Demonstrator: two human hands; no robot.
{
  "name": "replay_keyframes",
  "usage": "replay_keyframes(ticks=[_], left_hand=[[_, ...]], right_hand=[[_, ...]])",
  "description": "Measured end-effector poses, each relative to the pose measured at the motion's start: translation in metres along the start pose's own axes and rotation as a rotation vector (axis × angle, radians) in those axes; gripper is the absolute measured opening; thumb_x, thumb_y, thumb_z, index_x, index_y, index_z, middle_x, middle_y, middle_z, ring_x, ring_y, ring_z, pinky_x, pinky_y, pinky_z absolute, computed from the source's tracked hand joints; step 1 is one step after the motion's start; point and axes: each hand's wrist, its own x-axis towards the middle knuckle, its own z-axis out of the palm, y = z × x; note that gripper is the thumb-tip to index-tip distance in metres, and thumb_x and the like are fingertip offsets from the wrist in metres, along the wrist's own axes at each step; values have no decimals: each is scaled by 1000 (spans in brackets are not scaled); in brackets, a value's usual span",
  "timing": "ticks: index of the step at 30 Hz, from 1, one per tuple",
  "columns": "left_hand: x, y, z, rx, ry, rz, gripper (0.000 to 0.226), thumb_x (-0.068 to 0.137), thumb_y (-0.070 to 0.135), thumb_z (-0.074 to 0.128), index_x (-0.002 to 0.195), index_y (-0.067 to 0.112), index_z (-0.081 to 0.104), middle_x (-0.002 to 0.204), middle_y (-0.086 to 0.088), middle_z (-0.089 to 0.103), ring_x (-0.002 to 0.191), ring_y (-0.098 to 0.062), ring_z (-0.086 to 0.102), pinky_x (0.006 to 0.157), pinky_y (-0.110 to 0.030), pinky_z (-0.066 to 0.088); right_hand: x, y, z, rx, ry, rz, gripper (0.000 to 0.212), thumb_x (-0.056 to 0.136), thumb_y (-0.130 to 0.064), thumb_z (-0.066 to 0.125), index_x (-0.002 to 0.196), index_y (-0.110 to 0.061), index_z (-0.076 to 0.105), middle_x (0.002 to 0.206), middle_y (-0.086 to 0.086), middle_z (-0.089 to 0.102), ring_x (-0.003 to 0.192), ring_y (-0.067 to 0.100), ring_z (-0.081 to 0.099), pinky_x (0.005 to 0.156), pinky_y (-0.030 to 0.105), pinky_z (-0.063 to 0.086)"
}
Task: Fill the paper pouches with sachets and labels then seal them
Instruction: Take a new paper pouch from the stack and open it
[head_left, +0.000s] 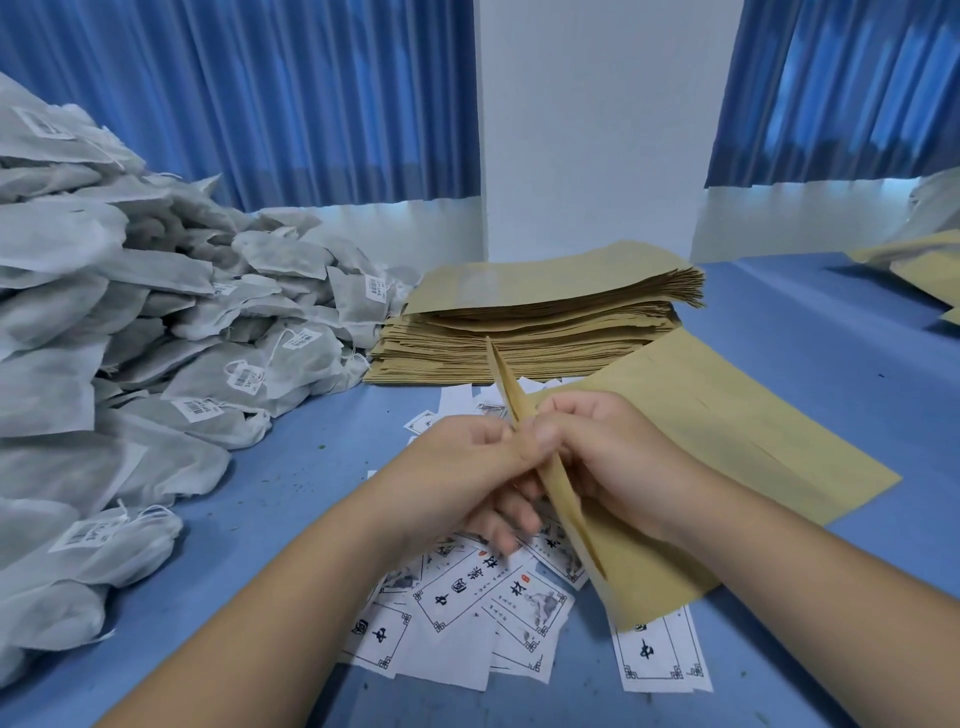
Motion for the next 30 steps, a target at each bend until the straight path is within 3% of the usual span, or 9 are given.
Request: replay_keyframes(ticks=[4,7,11,16,22,26,30], left_hand=[[0,-2,3,-52,-72,42,40,94,24,57,109,-13,56,107,-28,67,80,-31,64,61,-26,57],[-1,-2,4,-80,-96,65,25,98,12,50,110,-8,59,107,-21,70,92,-28,68,72,-28,58],[1,-2,6,-157,-79,84,25,90,8,52,106,-7,63,103,-22,70,95,-30,69,76,-35,58],[2,-4,12,-207,-54,117,24,85,3,49,99,-4,68,102,-24,70,94,-31,69,75,-34,58],[7,-6,21,-242,31,145,25,74,4,50,91,-2,67,96,-24,71,84,-29,71,73,-32,58],[6,-3,26,-171,90,132,21,69,6,49,73,8,70,80,-15,72,74,-25,71,71,-33,58],[7,-1,27,-66,259,84,12,57,10,50,69,8,52,68,-14,54,62,-26,57,75,-50,57]], right_hand=[[0,-3,-9,6,-54,-20,29,82,-17,66,55,-21,56,48,7,53,39,17,42,38,21,35],[0,-3,-16,-22,-102,-16,22,79,-21,68,60,-16,58,52,11,56,40,18,45,39,21,37],[3,1,-16,-22,-70,-37,20,74,-18,66,57,-20,55,52,8,55,39,15,45,38,20,37],[3,0,-16,0,-38,-29,20,71,-12,63,57,-18,50,49,5,48,37,14,38,37,20,32],[3,-5,-17,17,-10,4,23,66,-7,58,51,-21,47,52,4,38,46,14,30,46,25,22],[1,-12,-15,-13,-4,-7,24,63,-5,56,49,-21,45,52,5,35,46,13,28,46,24,21],[-2,-22,-17,-189,44,-64,40,73,6,53,48,-22,39,47,-2,29,41,10,24,43,17,22]])
